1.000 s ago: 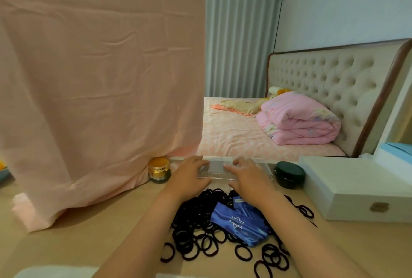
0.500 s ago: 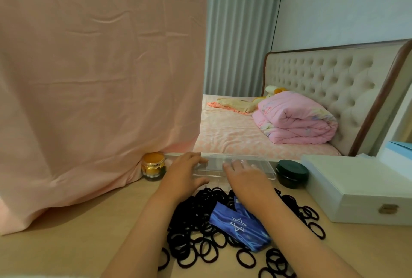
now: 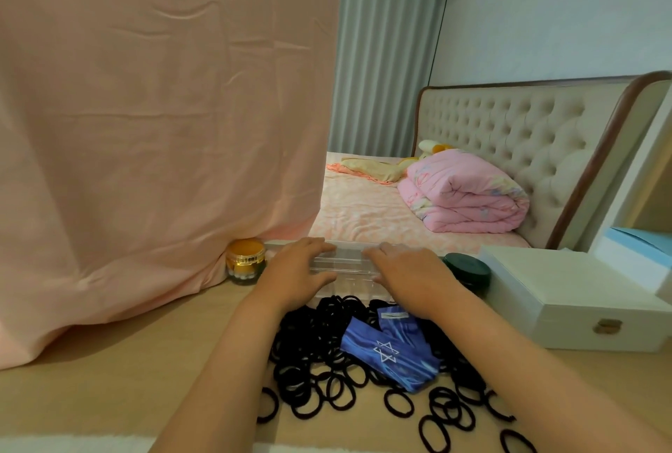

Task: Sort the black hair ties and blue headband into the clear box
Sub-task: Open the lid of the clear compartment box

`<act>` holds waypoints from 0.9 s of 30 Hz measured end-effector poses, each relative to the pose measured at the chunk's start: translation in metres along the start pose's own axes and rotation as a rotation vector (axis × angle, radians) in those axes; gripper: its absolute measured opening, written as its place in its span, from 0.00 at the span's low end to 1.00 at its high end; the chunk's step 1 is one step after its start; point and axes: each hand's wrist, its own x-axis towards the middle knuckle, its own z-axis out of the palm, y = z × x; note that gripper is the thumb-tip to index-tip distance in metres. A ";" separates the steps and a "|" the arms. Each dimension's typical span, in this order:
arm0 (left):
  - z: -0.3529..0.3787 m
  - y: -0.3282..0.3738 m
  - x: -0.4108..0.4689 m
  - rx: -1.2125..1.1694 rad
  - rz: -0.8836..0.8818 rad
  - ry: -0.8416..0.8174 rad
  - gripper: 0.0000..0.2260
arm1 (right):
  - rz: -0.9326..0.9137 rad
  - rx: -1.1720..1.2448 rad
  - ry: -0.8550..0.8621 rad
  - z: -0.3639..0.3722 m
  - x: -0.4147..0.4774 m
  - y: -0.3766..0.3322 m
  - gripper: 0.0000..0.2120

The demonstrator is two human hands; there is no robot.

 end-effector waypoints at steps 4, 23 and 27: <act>-0.003 -0.001 0.002 -0.075 -0.022 0.007 0.21 | 0.018 0.063 0.029 -0.003 0.003 0.004 0.26; 0.006 0.002 0.005 -0.176 -0.126 0.199 0.43 | 0.221 0.309 0.195 -0.011 0.036 0.022 0.16; 0.011 -0.001 0.007 -0.116 -0.140 0.198 0.47 | 0.237 -0.023 0.335 -0.010 0.060 0.033 0.13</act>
